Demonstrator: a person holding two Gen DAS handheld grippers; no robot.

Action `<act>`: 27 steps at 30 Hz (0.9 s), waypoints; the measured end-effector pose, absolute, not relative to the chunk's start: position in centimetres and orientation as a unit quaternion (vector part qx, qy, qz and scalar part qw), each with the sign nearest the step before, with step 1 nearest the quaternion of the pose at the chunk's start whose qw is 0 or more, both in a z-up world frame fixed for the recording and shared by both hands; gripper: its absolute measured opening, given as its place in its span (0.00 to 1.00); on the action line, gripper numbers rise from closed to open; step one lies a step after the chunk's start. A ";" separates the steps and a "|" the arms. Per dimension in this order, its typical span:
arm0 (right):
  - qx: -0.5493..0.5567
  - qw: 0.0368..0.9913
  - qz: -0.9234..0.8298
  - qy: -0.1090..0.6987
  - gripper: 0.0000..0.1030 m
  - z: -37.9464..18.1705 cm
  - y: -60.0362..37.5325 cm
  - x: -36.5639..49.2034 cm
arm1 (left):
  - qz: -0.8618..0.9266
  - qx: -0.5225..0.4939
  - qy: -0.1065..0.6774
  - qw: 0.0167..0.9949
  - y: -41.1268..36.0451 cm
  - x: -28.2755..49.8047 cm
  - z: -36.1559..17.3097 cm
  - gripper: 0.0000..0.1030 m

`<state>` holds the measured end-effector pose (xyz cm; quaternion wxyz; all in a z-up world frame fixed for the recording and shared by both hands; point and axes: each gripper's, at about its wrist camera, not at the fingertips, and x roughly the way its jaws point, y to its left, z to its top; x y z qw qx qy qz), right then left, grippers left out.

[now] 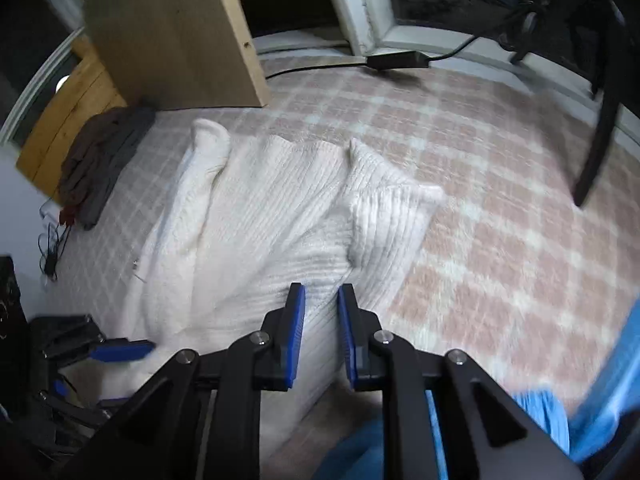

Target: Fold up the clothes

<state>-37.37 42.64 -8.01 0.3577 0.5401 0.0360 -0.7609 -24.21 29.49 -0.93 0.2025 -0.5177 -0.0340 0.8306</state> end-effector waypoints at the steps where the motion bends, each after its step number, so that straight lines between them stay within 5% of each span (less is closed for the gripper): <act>1: 0.529 0.372 -0.762 0.022 0.17 -6.6 43.4 -36.2 | 0.835 -0.511 -0.047 0.200 28.6 -23.4 -0.1 0.35; 7: 0.499 0.401 -0.768 0.006 0.17 -0.5 48.2 -26.8 | 0.860 -0.468 -0.041 0.202 23.1 -14.7 5.5 0.41; 16: 0.569 0.398 -0.715 -0.082 0.32 -3.1 48.3 -7.5 | 0.791 -0.541 -0.044 0.282 21.0 -5.3 1.4 0.41; 27: 0.582 0.301 -0.755 0.019 0.32 -6.8 41.7 1.0 | 0.777 -0.545 0.060 0.310 22.6 0.8 -2.8 0.41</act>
